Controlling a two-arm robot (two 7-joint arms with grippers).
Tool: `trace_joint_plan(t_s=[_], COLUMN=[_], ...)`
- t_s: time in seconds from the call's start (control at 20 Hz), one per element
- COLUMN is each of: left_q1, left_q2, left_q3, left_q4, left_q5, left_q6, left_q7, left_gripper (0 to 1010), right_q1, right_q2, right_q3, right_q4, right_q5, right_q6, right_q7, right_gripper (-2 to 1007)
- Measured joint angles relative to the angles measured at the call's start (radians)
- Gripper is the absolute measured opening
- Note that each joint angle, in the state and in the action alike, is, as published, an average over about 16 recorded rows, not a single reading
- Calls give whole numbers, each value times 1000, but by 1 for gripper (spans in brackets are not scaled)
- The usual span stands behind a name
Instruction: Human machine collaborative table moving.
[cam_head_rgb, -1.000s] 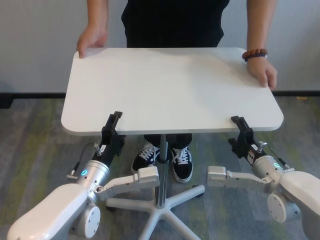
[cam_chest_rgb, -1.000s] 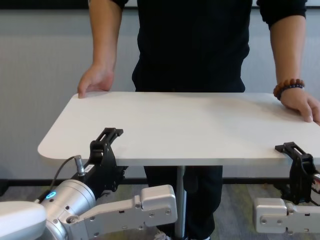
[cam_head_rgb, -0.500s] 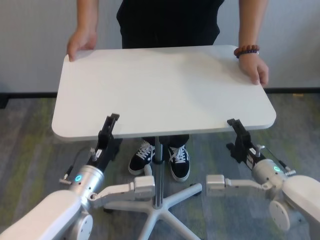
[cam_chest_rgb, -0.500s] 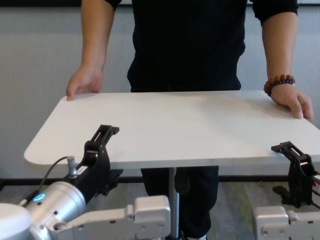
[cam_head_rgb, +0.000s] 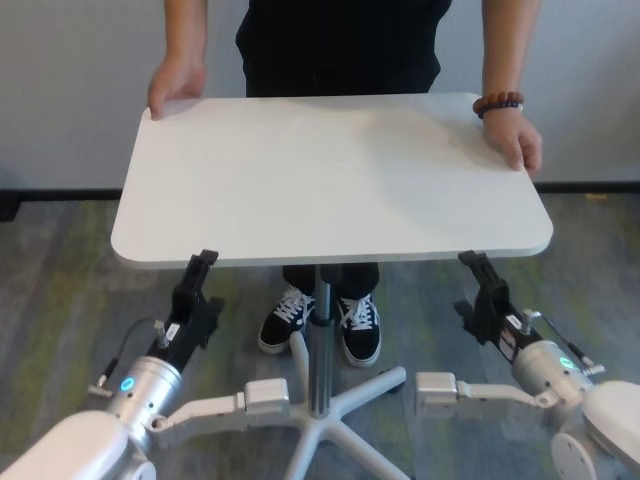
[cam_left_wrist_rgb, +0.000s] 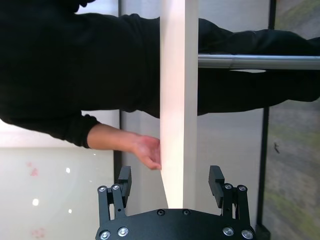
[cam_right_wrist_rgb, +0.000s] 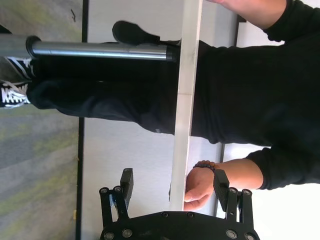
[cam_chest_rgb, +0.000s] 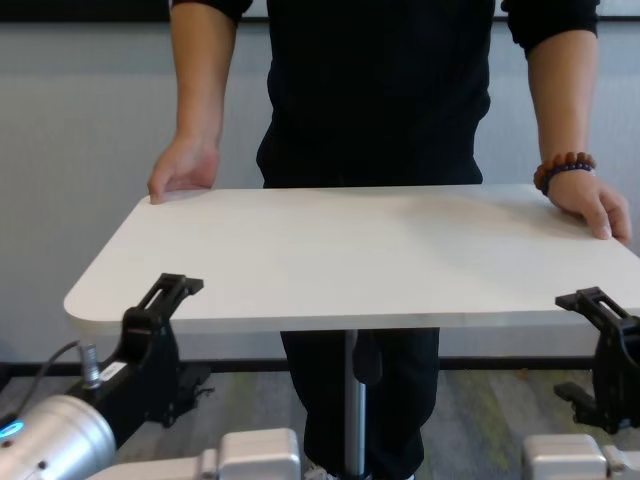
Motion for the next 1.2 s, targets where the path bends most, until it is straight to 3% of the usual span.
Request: trace_joint_plan(t_s=[0.15,0.25,0.45,0.65,0.85,1.0,1.2], left_q1=[42,68,117,161,205,235,277], left_q2=[15,21,24,23,27,34,47], left_q3=[-41,-77,-162,-250,-325,-360,-384], left_q4=[-58,-96,-169,-244,-323,-381,-453], left_q5=[-73,-146,-324,-517,-675,-736,-764], left_q6=[-23,-45,-91,-137,-164,-166,-163], left_q7=[-53,-99,-203,-317,-412,-455,-482], left_gripper=[1001,1001,1001,1001,1001,1001,1001], right_q1=[-39,-65,-114,-165,-214,-243,-270], right_q2=[13,21,29,34,37,35,26], right_q3=[30,54,110,171,223,251,270], right_q4=[-48,-79,-133,-198,-276,-328,-384], right_q5=[50,99,235,396,534,608,657], right_q6=[-31,-65,-155,-250,-312,-336,-341], right_q7=[13,27,69,121,176,209,235], right_gripper=[1000,1000,1000,1000,1000,1000,1000])
